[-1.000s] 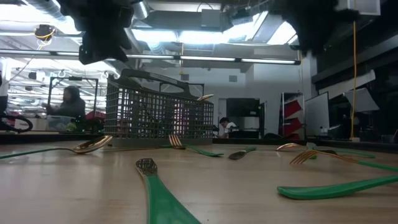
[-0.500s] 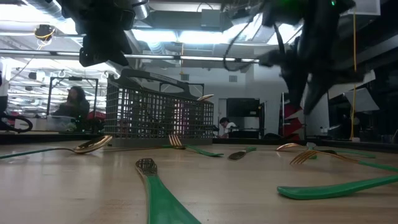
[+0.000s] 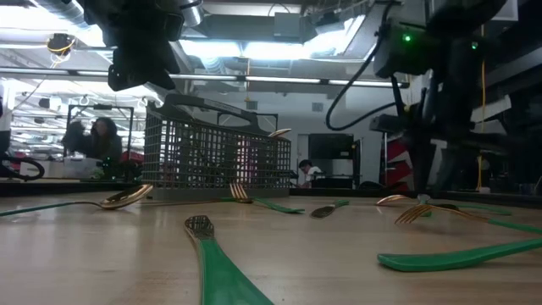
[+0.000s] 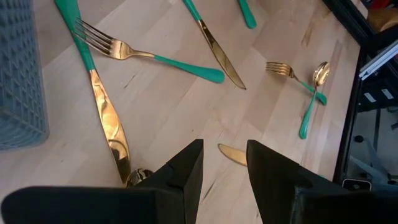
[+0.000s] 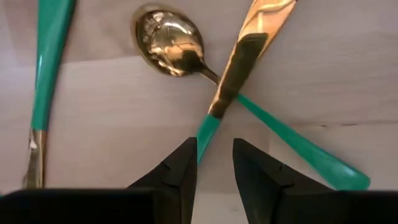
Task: Sort silverware
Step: Put the top right green-gold table knife into the silverware basket
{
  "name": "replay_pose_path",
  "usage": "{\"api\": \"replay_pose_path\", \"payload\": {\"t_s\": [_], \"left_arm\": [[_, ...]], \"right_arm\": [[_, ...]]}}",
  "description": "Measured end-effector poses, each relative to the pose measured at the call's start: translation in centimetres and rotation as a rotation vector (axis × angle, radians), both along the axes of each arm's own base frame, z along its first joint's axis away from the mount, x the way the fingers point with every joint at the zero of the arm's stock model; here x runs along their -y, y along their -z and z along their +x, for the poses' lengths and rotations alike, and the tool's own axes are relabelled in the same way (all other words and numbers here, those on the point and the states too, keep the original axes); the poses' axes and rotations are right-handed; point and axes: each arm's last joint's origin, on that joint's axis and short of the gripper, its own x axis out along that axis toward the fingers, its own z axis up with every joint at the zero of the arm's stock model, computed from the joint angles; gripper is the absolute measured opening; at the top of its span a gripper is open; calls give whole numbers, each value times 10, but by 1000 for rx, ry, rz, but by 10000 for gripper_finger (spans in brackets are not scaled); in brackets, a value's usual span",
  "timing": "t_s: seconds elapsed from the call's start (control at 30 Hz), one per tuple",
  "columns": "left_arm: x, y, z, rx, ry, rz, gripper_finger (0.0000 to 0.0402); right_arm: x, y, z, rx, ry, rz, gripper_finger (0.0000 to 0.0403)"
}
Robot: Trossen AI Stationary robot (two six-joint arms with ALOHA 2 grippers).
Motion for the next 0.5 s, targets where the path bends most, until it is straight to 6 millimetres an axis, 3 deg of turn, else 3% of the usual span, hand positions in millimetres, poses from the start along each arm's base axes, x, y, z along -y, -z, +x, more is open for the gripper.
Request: {"api": "replay_pose_path", "payload": {"t_s": [0.3, 0.5], "left_arm": [[0, 0, 0, 0, 0, 0, 114], [0, 0, 0, -1, 0, 0, 114]], "right_arm": [[1, 5, -2, 18, 50, -34, 108], [2, 19, -3, 65, 81, -27, 108]]}}
